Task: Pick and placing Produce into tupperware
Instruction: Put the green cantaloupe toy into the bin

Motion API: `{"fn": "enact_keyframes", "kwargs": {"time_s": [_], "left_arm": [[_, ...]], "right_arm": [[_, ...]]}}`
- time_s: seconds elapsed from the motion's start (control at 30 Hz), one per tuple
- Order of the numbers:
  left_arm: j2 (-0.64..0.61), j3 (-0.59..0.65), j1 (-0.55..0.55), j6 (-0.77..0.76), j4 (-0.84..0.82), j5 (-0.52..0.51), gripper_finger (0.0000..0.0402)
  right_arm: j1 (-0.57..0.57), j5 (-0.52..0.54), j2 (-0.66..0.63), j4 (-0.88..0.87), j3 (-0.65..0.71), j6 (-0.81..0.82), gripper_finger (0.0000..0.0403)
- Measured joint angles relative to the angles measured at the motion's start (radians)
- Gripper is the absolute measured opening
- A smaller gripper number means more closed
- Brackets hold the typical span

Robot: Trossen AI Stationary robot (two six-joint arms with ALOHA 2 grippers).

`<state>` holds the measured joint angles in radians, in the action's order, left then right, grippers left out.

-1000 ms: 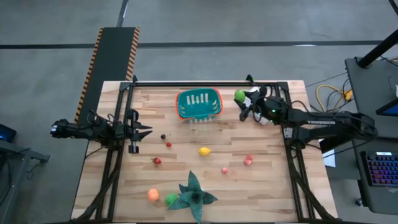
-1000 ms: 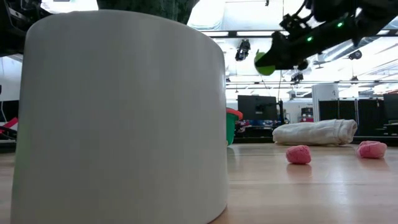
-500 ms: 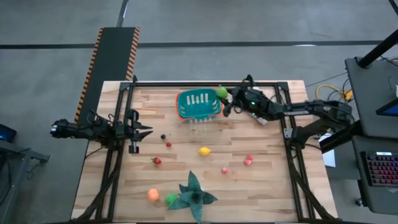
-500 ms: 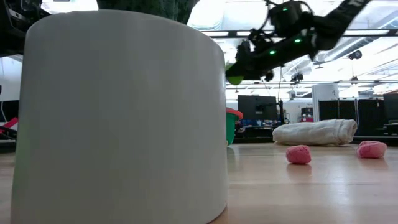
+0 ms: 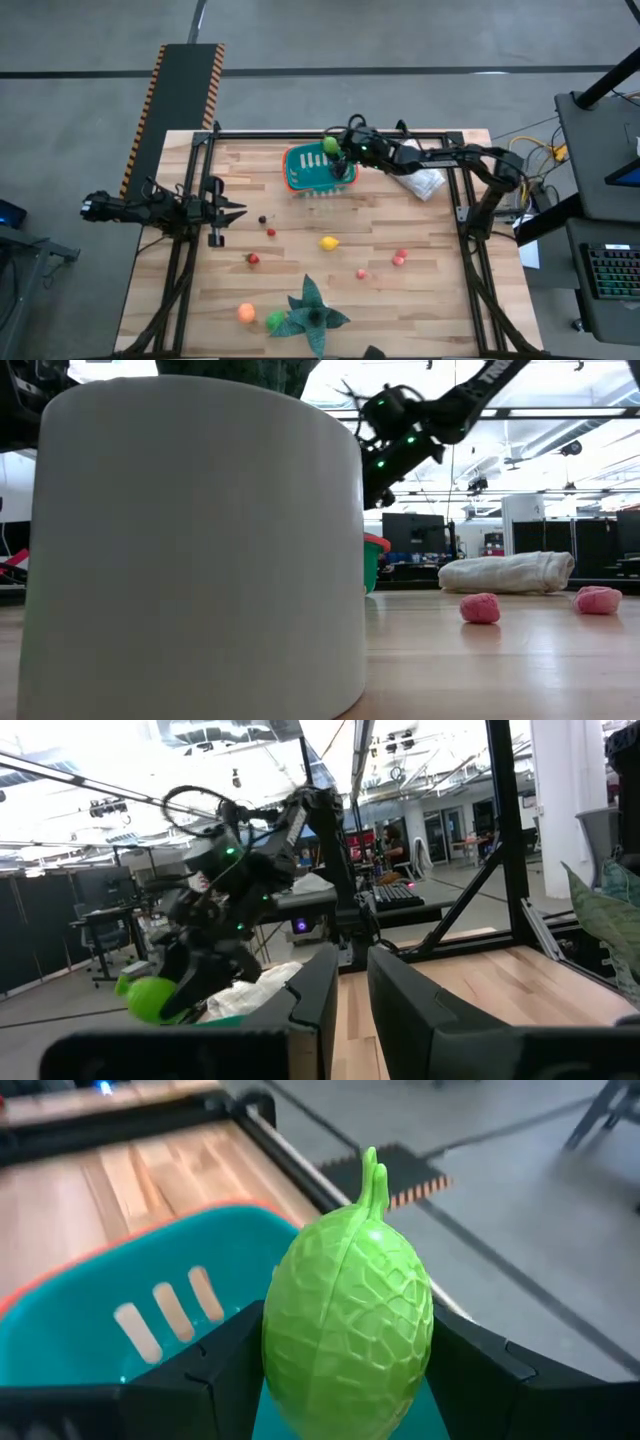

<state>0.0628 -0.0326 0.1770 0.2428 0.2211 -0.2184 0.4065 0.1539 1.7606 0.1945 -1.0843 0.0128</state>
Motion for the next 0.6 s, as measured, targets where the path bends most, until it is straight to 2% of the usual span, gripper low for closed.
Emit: {"fn": "enact_keyframes", "kwargs": {"time_s": [0.27,0.6], "left_arm": [[0.018,0.000,0.000,0.000,-0.001,0.000,0.0046],[0.050,0.000,0.000,0.000,-0.005,-0.002,0.0046]], "right_arm": [[0.000,0.000,0.091,-0.144,-0.122,-0.035,0.0226],[0.000,0.003,0.093,-0.214,-0.124,-0.049,0.0226]]}}
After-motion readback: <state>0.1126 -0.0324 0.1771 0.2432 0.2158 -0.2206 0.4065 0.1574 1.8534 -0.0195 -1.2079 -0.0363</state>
